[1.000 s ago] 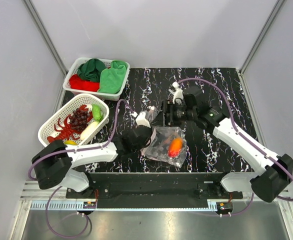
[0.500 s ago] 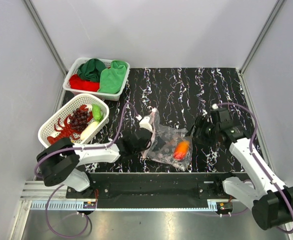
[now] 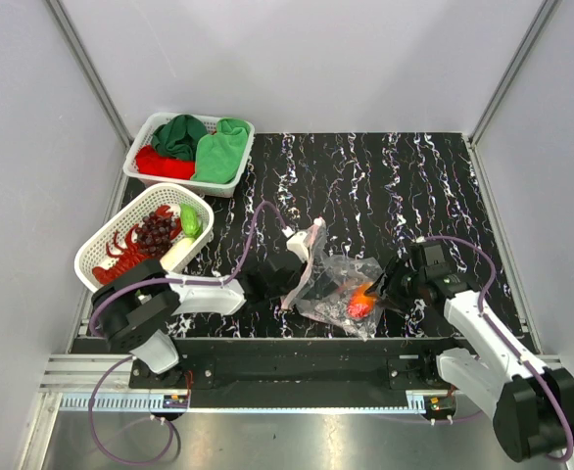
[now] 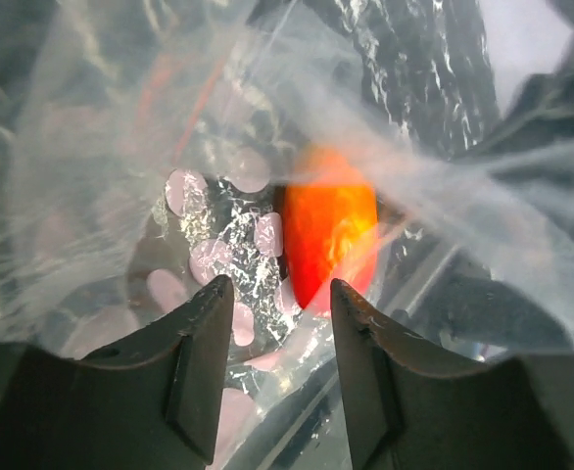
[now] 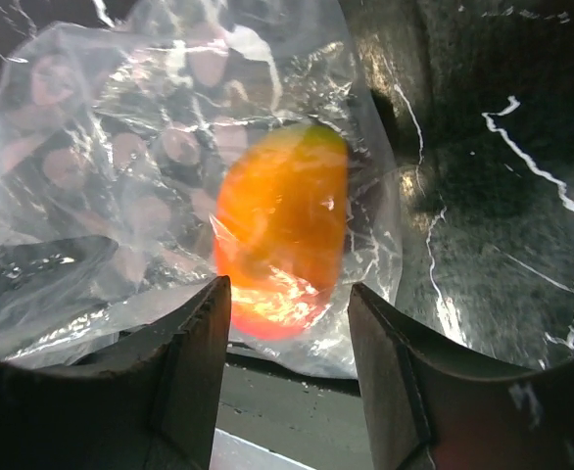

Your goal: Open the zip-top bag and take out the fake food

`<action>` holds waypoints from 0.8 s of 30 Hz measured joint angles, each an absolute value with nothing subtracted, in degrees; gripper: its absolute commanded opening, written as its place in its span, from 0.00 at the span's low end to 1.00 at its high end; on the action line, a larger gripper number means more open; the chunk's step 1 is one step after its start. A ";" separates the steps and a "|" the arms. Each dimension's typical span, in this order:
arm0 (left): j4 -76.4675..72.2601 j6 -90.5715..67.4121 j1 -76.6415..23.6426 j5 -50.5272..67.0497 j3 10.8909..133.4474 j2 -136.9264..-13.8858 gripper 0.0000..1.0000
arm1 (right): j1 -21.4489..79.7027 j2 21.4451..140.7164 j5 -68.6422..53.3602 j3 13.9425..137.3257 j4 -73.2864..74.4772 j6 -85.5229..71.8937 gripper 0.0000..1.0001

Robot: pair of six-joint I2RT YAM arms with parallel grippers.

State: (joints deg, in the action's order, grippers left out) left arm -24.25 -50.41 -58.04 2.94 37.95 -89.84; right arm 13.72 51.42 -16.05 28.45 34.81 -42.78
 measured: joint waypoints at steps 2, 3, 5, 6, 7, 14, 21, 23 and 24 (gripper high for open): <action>-25.32 -50.41 -57.74 4.73 38.28 -91.26 0.50 | 13.72 52.93 -17.12 26.92 32.62 -43.16 0.59; -25.56 -50.41 -57.60 5.45 38.44 -91.79 0.50 | 13.72 53.58 -17.80 26.04 31.24 -43.46 0.59; -25.82 -50.39 -57.45 6.79 39.03 -92.84 0.53 | 13.72 54.08 -19.29 24.25 28.32 -44.38 0.59; -25.85 -50.39 -57.41 7.73 39.68 -93.62 0.54 | 13.72 54.02 -20.29 23.33 26.09 -44.88 0.58; -26.00 -50.37 -57.39 8.69 40.47 -94.59 0.55 | 13.72 54.02 -20.80 22.81 24.73 -45.15 0.58; -29.82 -50.92 -56.66 14.46 42.52 -99.77 0.56 | 13.69 56.07 -24.67 21.02 15.64 -46.70 0.31; -30.15 -51.07 -54.57 16.10 42.76 -101.34 0.55 | 13.37 60.38 -27.22 21.04 10.17 -46.35 0.11; -30.11 -51.11 -53.95 16.32 42.81 -101.82 0.57 | 13.23 61.34 -27.90 21.08 8.62 -46.30 0.02; -29.80 -51.09 -53.69 16.29 43.03 -102.19 0.60 | 13.17 61.84 -28.23 21.10 7.79 -46.22 0.00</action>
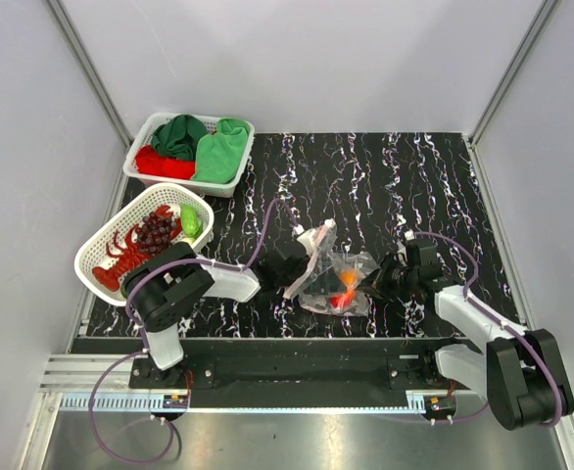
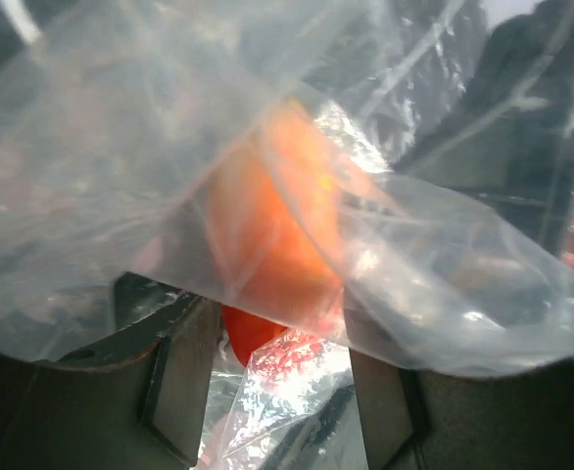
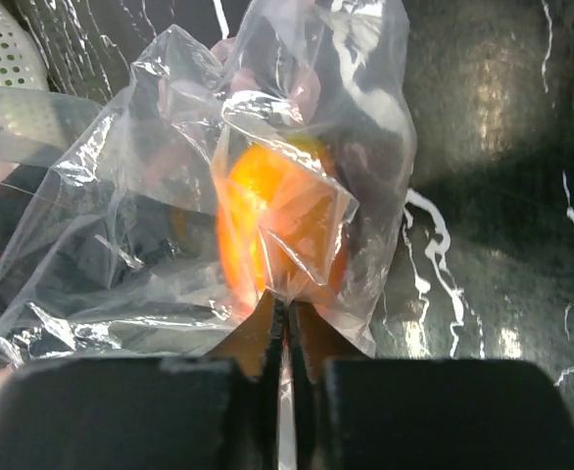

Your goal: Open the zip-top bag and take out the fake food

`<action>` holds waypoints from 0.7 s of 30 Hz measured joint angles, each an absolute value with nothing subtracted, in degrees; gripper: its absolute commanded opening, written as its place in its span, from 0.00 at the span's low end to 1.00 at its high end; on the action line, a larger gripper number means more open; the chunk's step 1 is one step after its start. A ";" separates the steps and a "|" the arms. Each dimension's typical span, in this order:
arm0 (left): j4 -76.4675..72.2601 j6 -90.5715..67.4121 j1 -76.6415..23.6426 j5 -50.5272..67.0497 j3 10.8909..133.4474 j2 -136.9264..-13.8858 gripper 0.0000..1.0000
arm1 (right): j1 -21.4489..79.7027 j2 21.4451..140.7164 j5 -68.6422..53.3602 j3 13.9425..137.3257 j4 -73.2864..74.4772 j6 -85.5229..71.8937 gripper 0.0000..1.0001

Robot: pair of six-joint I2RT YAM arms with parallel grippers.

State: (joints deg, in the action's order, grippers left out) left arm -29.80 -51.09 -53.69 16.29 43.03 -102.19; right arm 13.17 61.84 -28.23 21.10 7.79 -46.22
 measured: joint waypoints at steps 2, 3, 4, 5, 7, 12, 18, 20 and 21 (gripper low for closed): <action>-28.86 -51.11 -53.54 16.32 43.75 -102.98 0.63 | 13.17 63.29 -28.38 21.17 6.50 -46.02 0.00; -28.36 -51.03 -53.63 16.29 43.94 -103.15 0.65 | 13.17 64.45 -28.67 21.17 5.82 -45.93 0.00; -27.88 -50.87 -53.67 16.27 44.05 -103.15 0.65 | 13.17 65.12 -28.80 21.17 5.41 -45.87 0.00; -27.14 -50.78 -53.69 16.27 44.23 -103.15 0.66 | 13.17 66.04 -29.26 21.17 4.69 -45.71 0.00; -26.00 -50.39 -53.71 16.27 44.51 -103.18 0.68 | 13.17 67.64 -29.85 21.17 3.53 -45.41 0.00; -23.92 -49.60 -53.69 16.12 45.43 -103.53 0.75 | 13.17 72.62 -31.29 21.21 0.43 -44.12 0.00; -23.44 -48.88 -53.41 15.70 47.64 -104.88 0.72 | 13.10 75.50 -32.16 21.52 -0.43 -42.68 0.00; -23.20 -48.84 -53.30 15.33 47.64 -104.86 0.76 | 13.13 74.91 -31.97 21.54 -0.05 -42.13 0.00; -23.24 -48.82 -53.28 14.90 47.48 -104.73 0.77 | 13.13 74.08 -31.73 21.54 0.56 -41.78 0.00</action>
